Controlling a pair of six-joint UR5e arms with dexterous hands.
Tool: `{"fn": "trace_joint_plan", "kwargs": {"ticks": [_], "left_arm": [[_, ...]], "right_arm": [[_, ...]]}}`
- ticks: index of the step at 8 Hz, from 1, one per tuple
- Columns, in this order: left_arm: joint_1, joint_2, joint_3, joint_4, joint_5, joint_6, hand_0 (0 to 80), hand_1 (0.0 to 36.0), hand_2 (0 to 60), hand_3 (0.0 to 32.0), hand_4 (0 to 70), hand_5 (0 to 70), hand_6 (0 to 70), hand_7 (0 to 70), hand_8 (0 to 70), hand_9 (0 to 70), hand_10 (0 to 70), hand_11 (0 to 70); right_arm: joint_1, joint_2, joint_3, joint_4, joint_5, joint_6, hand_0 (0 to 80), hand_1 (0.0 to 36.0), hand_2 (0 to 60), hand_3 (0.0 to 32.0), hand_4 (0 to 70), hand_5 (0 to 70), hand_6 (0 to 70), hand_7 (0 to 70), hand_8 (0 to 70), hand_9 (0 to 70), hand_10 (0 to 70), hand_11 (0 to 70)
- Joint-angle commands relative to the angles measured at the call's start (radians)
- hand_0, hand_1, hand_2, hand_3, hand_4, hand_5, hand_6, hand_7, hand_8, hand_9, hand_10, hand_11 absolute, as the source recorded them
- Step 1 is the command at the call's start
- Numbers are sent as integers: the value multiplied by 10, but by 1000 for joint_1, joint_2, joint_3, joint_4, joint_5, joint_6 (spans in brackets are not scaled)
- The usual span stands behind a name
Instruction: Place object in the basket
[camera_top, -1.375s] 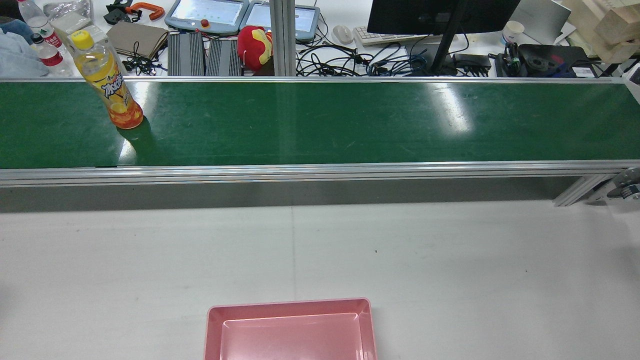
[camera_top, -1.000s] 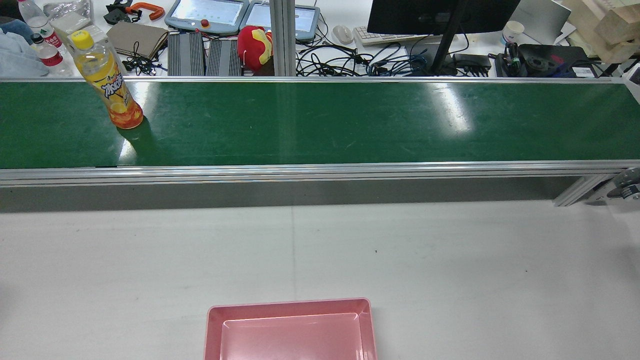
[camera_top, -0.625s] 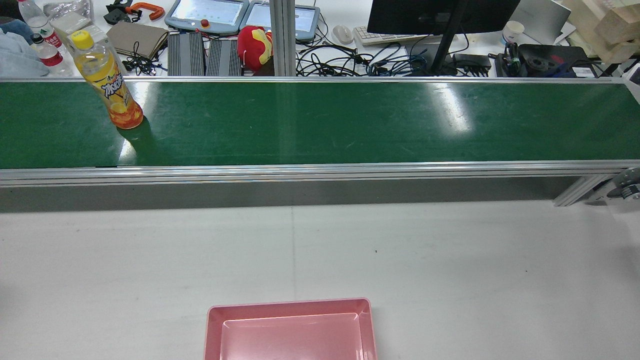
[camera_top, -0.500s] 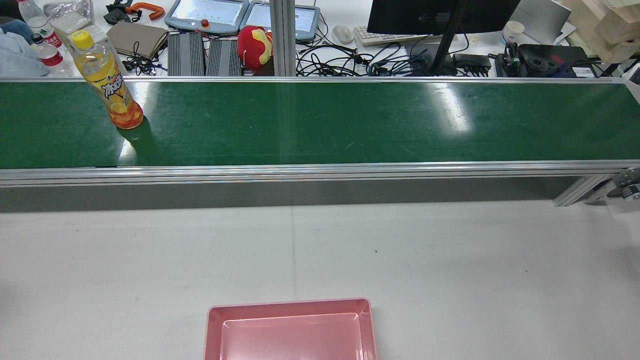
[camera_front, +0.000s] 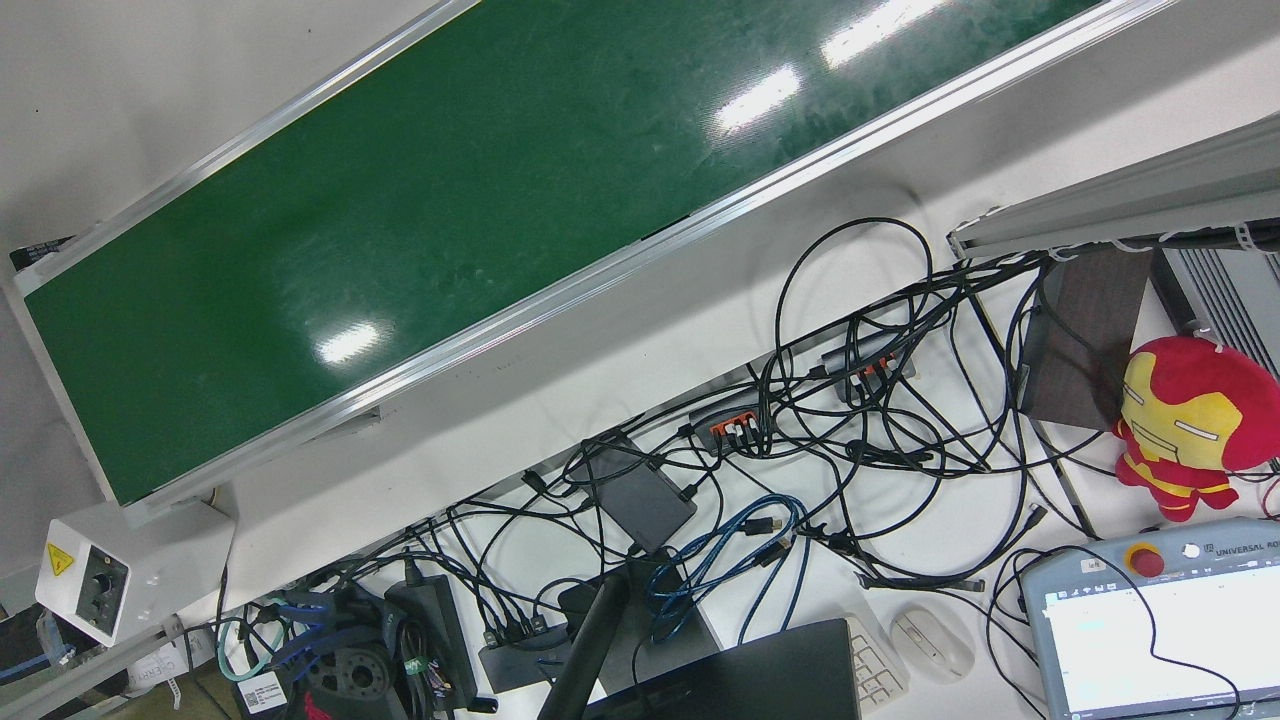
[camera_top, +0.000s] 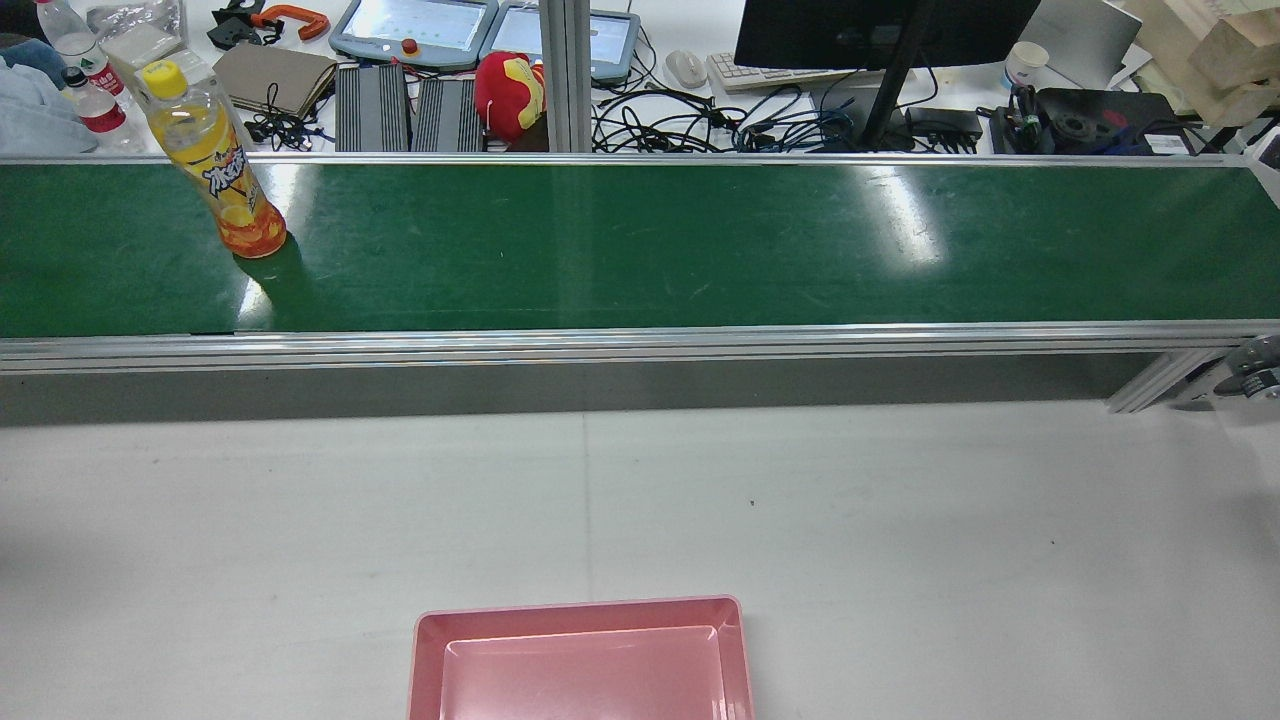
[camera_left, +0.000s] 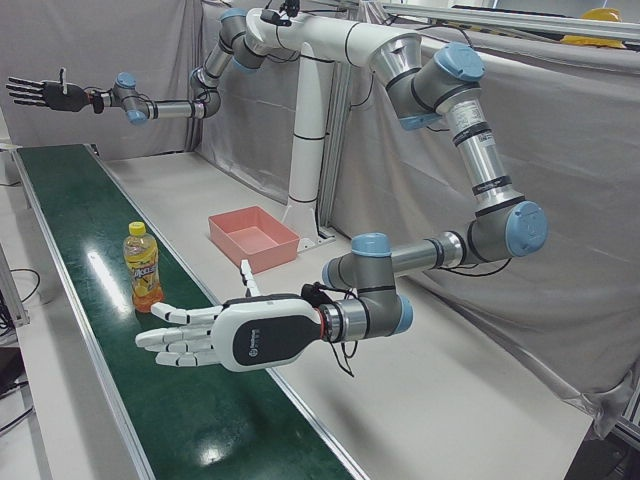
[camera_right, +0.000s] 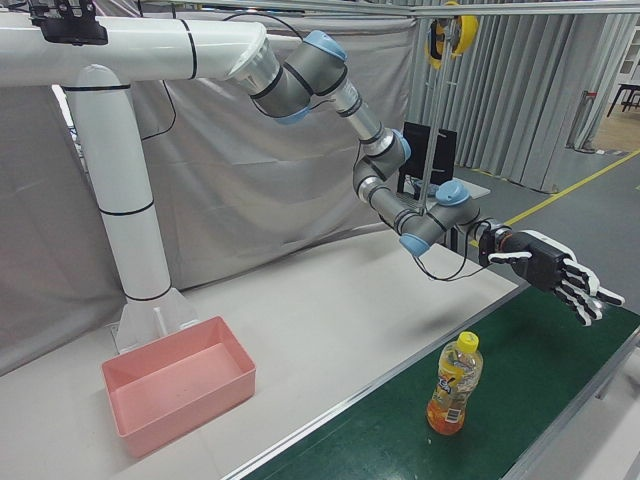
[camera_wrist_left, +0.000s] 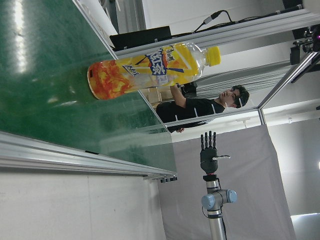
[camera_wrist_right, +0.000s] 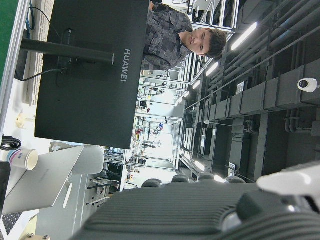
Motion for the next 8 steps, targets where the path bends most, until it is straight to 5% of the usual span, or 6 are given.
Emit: {"fn": "trace_joint_plan", "kwargs": {"ticks": [1, 5, 8], "left_arm": [[73, -81, 1, 69, -2, 64, 526, 94, 0, 0, 15, 296, 0, 22, 100, 125, 97, 157], [165, -75, -7, 66, -8, 76, 528, 86, 0, 24, 6, 284, 0, 17, 106, 133, 102, 163], [245, -81, -10, 66, -89, 76, 541, 79, 0, 48, 2, 280, 0, 11, 106, 133, 111, 178]], "right_arm": [[-1, 0, 0, 0, 0, 0, 0, 0, 0, 0, 0, 0, 0, 0, 0, 0, 0, 0], [0, 0, 0, 0, 0, 0, 0, 0, 0, 0, 0, 0, 0, 0, 0, 0, 0, 0], [0, 0, 0, 0, 0, 0, 0, 0, 0, 0, 0, 0, 0, 0, 0, 0, 0, 0]]}}
